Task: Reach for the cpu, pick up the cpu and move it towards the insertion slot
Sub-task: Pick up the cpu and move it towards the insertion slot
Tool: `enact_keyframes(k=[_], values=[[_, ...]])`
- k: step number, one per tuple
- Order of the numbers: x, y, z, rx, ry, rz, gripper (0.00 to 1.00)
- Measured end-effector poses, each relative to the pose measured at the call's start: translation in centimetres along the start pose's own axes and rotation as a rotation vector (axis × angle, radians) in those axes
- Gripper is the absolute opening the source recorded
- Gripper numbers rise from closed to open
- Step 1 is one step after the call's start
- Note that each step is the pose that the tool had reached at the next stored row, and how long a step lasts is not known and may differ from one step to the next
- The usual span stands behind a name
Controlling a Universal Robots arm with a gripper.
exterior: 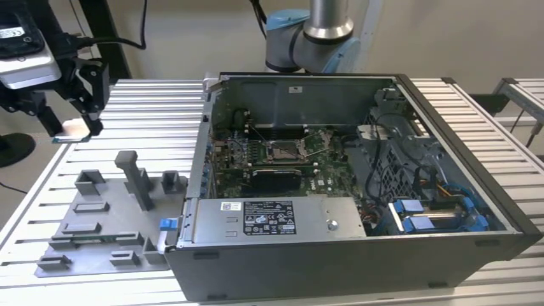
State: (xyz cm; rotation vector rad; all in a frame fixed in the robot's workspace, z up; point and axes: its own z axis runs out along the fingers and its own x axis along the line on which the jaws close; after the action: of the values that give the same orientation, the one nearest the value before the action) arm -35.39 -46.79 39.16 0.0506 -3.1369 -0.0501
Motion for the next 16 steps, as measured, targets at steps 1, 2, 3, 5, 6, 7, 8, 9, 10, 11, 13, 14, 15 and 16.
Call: enact_keyframes(k=[1, 2, 3, 5, 6, 7, 8, 9, 10, 11, 13, 14, 15, 16], values=[[-0.13, 0.0, 0.0, 0.0, 0.0002, 0.0, 0.0], [-0.27, -0.01, 0.0, -0.0001, 0.0003, 0.0, 0.0], [-0.38, -0.01, 0.0, -0.0001, 0.0005, 0.0, 0.0], [-0.57, -0.02, 0.0, -0.0001, 0.0007, 0.0, 0.0], [-0.7, -0.02, -0.01, -0.0001, 0.0013, 0.0, 0.0], [-0.86, -0.03, 0.0, -0.0001, 0.0022, 0.0, 0.0], [-1.04, -0.03, -0.01, -0.0001, 0.0035, 0.0, 0.0], [-1.23, -0.04, -0.01, -0.0002, 0.0047, 0.0, 0.0], [-1.39, -0.04, -0.01, -0.0002, 0.0056, 0.0, 0.0], [-1.54, -0.05, -0.01, -0.0002, 0.0064, 0.0, 0.0], [-1.8, -0.06, -0.01, -0.0002, 0.008, 0.0, 0.0], [-1.94, -0.06, -0.01, -0.0003, 0.0086, 0.0, 0.0], [-2.08, -0.06, -0.01, -0.0003, 0.0092, 0.0, 0.0], [-2.21, -0.07, -0.01, -0.0003, 0.0098, 0.0, 0.0]])
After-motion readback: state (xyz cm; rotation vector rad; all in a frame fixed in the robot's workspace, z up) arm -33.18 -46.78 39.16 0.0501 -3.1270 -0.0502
